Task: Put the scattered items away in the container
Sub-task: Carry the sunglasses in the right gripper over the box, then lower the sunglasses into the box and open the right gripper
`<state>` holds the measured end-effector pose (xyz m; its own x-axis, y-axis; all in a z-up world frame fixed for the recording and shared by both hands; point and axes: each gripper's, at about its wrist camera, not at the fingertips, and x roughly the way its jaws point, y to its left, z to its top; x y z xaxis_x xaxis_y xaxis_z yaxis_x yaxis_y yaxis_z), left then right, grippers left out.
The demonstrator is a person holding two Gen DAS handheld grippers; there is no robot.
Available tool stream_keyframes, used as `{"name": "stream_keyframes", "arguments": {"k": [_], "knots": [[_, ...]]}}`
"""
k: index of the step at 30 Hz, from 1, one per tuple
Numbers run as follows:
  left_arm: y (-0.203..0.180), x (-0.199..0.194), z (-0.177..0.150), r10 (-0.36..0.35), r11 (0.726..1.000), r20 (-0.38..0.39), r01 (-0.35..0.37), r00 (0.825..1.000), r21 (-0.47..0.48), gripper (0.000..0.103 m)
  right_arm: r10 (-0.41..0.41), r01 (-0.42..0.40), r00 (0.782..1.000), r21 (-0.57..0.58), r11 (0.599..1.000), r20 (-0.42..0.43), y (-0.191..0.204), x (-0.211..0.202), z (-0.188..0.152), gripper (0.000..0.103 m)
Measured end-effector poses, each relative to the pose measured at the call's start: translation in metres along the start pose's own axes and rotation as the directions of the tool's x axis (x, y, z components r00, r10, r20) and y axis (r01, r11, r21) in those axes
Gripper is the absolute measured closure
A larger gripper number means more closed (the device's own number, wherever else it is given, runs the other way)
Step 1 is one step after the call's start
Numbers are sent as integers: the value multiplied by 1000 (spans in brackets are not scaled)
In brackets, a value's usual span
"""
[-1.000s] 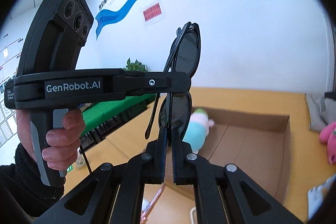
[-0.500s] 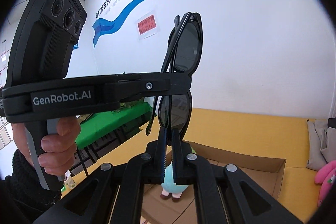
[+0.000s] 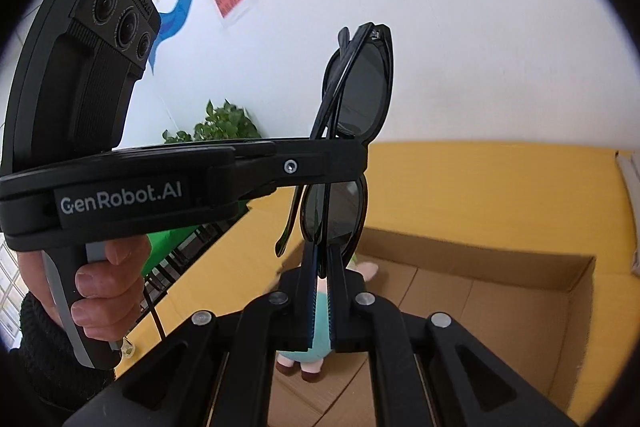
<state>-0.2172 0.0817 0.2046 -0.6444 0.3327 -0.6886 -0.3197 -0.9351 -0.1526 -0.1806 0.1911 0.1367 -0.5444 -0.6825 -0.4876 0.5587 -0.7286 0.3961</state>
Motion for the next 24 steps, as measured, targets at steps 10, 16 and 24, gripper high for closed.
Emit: {"name": "stream_keyframes", "arguments": {"k": [10, 16, 24], "knots": [[31, 85, -35, -25, 996, -172, 10, 985, -89, 96, 21, -5, 991, 123, 992, -129, -35, 55, -47, 100], [39, 121, -48, -35, 994, -252, 8, 967, -110, 96, 44, -9, 983, 194, 981, -176, -55, 75, -63, 99], [62, 167, -65, -70, 982, -336, 5, 939, -191, 96, 85, -5, 963, 297, 955, -255, -96, 90, -72, 99]]}}
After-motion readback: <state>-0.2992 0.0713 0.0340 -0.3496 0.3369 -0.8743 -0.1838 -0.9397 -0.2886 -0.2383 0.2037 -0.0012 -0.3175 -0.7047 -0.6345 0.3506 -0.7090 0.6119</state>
